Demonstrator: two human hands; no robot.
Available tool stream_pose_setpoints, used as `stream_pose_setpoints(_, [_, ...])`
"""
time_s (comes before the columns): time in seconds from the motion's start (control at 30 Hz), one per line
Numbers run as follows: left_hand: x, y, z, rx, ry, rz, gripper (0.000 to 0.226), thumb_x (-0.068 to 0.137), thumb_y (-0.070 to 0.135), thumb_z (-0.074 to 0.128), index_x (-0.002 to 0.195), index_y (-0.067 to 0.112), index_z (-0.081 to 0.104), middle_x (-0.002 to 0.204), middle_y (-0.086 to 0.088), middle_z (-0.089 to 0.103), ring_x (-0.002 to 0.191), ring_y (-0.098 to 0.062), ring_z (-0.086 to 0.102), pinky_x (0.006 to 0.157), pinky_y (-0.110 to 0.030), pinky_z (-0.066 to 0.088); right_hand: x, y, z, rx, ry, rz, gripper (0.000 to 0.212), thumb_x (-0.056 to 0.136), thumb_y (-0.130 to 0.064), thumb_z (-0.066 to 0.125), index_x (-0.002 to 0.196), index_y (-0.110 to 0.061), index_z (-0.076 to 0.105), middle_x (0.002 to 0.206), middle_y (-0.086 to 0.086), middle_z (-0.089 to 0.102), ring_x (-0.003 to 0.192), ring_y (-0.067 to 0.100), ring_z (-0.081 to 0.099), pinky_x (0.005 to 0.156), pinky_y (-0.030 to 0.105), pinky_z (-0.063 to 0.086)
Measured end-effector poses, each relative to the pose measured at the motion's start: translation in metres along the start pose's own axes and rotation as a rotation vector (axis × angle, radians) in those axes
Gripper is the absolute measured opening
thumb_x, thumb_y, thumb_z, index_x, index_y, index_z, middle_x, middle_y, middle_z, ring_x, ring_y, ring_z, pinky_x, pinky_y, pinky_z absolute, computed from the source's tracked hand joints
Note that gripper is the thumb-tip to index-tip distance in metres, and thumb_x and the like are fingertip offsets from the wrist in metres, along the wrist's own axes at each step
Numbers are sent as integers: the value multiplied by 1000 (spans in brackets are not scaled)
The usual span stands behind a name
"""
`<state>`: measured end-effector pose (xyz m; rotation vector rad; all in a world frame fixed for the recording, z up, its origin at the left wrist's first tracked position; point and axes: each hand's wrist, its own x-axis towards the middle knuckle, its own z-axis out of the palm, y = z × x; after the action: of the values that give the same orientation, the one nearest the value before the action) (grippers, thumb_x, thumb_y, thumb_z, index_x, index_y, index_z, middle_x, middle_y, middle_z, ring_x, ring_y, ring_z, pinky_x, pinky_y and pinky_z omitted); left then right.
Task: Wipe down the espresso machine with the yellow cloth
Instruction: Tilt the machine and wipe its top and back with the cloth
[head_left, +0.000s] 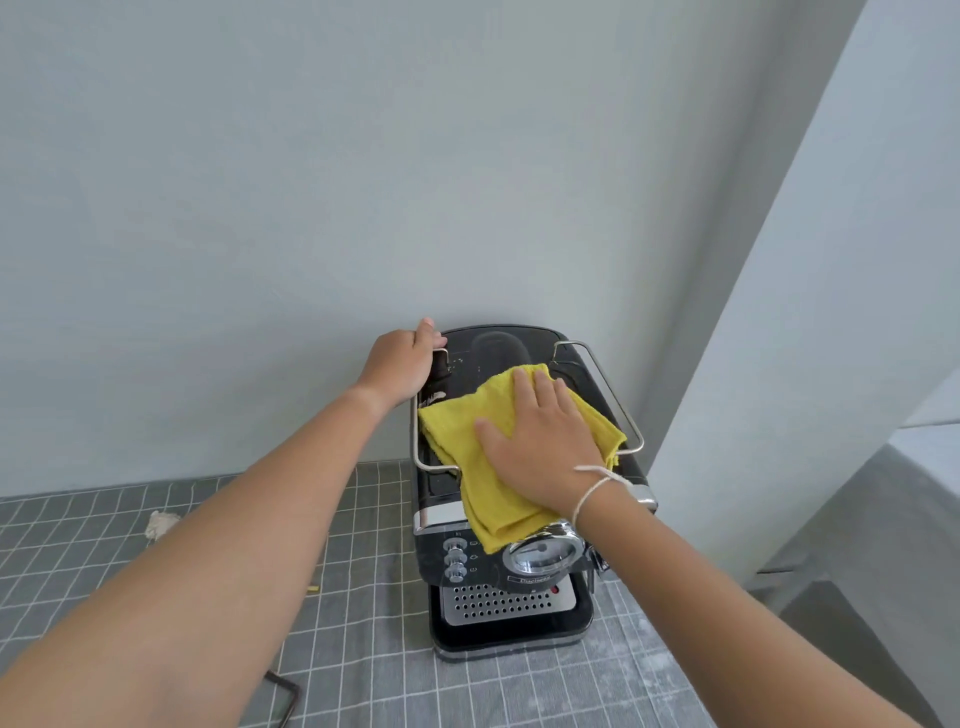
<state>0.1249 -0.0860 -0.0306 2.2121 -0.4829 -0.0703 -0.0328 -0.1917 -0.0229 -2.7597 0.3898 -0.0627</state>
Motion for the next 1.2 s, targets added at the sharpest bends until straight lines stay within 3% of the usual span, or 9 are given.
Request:
stream_pose_setpoints(0.17, [2,-1,1,36,8,11,52,102,28,20,117,5,64,131,-6,58,130,-17,44,106,-19,24,35,3,-5,75,31,290,76,94,-53,24,149,-3,5,157,16,2,145,29,0,117,38,1])
stream_pose_setpoints(0.33, [1,-1,0,42,4,19,52,102,29,19,118,6,64,132,-5,58,130,-17,44,106,-20,24,60,13,-12,154,46,433,78,92,-54,25,148,-3,7,157,13,10,146,27,3,117,41,-2])
stream_pose_setpoints(0.67, [1,-3,3,27,20,24,52,102,28,20,117,5,64,131,-6,59,130,-17,45,104,-19,25,16,0,0,-5,2,207,78,94,-54,23,149,-3,0,158,13,-3,146,26,-3,118,37,0])
stream_pose_setpoints(1.03, [1,-1,3,45,-6,19,52,102,30,19,120,6,62,133,-5,57,131,-17,43,105,-20,24,70,4,-9,138,48,442,83,92,-55,26,147,2,3,157,15,4,146,26,3,118,36,2])
stream_pose_setpoints(1.2, [-1,-2,1,46,-1,13,52,102,30,19,120,7,62,133,-4,57,130,-17,44,104,-19,24,64,6,-13,131,36,402,87,90,-61,25,147,1,3,157,15,5,146,26,4,118,36,4])
